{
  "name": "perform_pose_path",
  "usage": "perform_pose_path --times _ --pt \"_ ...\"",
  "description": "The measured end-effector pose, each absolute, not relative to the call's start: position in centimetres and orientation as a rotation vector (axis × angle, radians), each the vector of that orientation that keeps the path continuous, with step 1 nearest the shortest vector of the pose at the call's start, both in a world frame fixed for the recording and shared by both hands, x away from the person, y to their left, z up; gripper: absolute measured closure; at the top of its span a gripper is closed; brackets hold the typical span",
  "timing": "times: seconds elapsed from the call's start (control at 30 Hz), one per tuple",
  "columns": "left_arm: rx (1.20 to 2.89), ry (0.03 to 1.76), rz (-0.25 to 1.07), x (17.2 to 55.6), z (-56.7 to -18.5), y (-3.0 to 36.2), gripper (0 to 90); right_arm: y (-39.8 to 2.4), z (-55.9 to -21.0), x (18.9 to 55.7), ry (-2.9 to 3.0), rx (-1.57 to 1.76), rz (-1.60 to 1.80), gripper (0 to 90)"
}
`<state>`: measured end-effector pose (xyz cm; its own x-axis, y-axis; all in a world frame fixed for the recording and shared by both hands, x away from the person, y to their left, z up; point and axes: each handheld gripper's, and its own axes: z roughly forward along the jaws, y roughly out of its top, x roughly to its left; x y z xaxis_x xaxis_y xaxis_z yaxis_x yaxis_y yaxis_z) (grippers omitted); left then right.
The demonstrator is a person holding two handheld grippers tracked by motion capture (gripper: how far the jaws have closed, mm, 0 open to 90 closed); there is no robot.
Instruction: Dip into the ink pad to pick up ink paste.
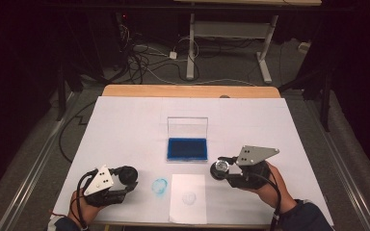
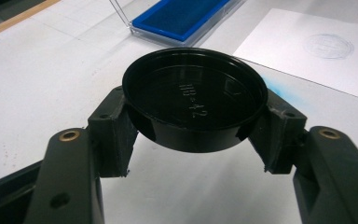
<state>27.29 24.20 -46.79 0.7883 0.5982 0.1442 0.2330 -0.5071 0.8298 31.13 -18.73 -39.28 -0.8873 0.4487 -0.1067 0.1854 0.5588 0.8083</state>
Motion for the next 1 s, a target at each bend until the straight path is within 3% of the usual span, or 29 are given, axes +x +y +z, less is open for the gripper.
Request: perform_pose_path --times 1.0 --pt "2.091 0.618 0.525 27.4 -46.6 24.5 37.0 -13.2 -38.6 38.4 2.542 0.55 1.157 56.6"
